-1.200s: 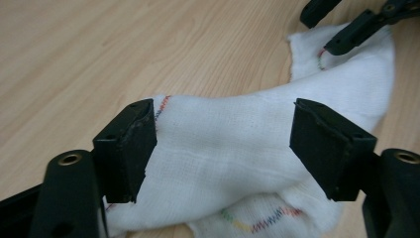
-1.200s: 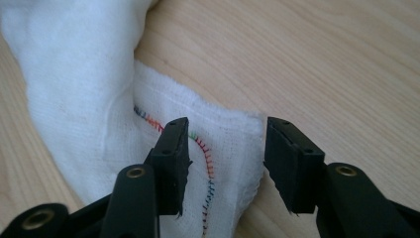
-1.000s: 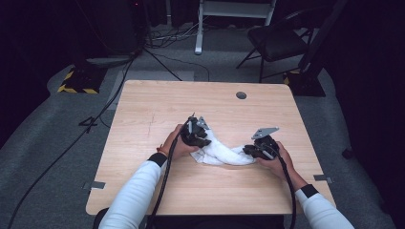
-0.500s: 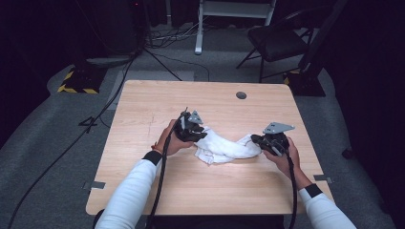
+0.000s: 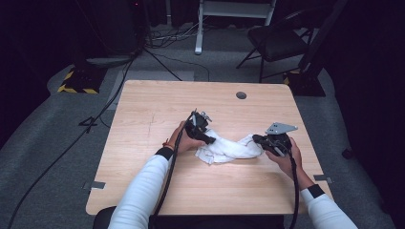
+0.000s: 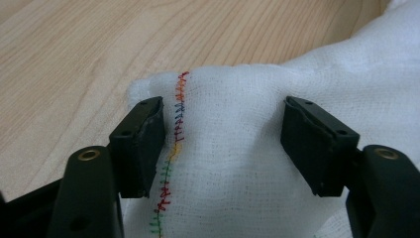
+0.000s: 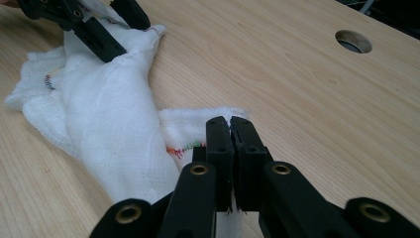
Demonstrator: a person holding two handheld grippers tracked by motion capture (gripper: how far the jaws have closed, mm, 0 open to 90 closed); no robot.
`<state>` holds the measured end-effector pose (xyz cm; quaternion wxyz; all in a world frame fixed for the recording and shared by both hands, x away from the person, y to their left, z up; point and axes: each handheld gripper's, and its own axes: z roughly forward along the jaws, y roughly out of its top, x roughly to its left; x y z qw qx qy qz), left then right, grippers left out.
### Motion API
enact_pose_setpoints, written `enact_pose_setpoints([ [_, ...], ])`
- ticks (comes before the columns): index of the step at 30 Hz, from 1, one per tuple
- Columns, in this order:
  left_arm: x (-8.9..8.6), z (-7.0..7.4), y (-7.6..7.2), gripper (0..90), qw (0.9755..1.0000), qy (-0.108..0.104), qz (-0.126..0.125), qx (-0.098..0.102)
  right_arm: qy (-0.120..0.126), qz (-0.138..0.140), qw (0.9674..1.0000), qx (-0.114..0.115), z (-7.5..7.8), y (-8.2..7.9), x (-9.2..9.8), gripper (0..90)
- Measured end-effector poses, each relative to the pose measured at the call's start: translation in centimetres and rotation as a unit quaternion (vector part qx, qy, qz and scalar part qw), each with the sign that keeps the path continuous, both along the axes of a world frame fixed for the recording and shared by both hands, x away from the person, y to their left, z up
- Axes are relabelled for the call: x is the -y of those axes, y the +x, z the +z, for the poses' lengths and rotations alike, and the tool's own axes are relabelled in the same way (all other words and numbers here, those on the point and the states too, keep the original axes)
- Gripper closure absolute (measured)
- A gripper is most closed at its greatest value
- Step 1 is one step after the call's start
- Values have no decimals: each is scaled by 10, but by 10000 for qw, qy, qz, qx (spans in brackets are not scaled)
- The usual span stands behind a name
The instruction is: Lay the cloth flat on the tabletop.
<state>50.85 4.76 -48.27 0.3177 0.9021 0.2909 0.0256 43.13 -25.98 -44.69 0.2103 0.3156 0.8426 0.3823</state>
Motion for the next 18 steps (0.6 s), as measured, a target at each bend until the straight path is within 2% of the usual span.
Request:
enact_pose_setpoints([
  [1,0,0,0,448,10000,0,0,0,0,-7,10000,-19,-1,0,0,874],
  [2,-1,0,0,448,10000,-34,-24,-24,0,-7,10000,-19,-1,0,0,874],
  [4,-3,0,-1,596,9999,-80,-75,-72,-20,-18,10000,-17,-2,1,0,874],
  [5,-3,1,-2,704,9998,-115,-151,-36,-8,-38,10000,-15,-2,1,0,874],
  [6,-3,1,-3,729,9998,-81,-178,49,-1,-51,10000,-4,-2,1,0,875],
  [7,-3,1,-3,747,9998,-81,-178,49,11,-84,10000,-3,-2,2,0,875],
  [8,-3,7,-5,759,9992,38,-164,371,30,-109,9999,-2,-1,3,1,876],
  [9,-3,7,-5,764,9992,38,-164,371,48,-137,9999,9,-1,5,1,876],
  [10,-6,20,-5,767,9975,-123,-62,698,68,-189,9998,41,1,6,2,876],
  [11,-6,20,-5,769,9975,-123,-62,698,68,-189,9998,41,1,6,2,876],
  [12,-8,28,-6,769,9960,-202,-5,875,110,-246,9996,79,4,8,3,876],
  [14,-13,49,-10,771,9906,-336,45,1325,264,-356,9988,221,13,11,6,877],
  [15,-16,56,-12,771,9889,-421,59,1422,341,-414,9981,318,20,12,7,877],
  [16,-18,65,-16,772,9858,-469,44,1609,389,-434,9976,367,24,13,8,877],
  [17,-23,79,-26,772,9804,-511,29,1903,492,-481,9963,523,33,11,10,877],
  [18,-23,79,-26,772,9804,-511,29,1903,492,-481,9963,523,33,11,10,877],
])
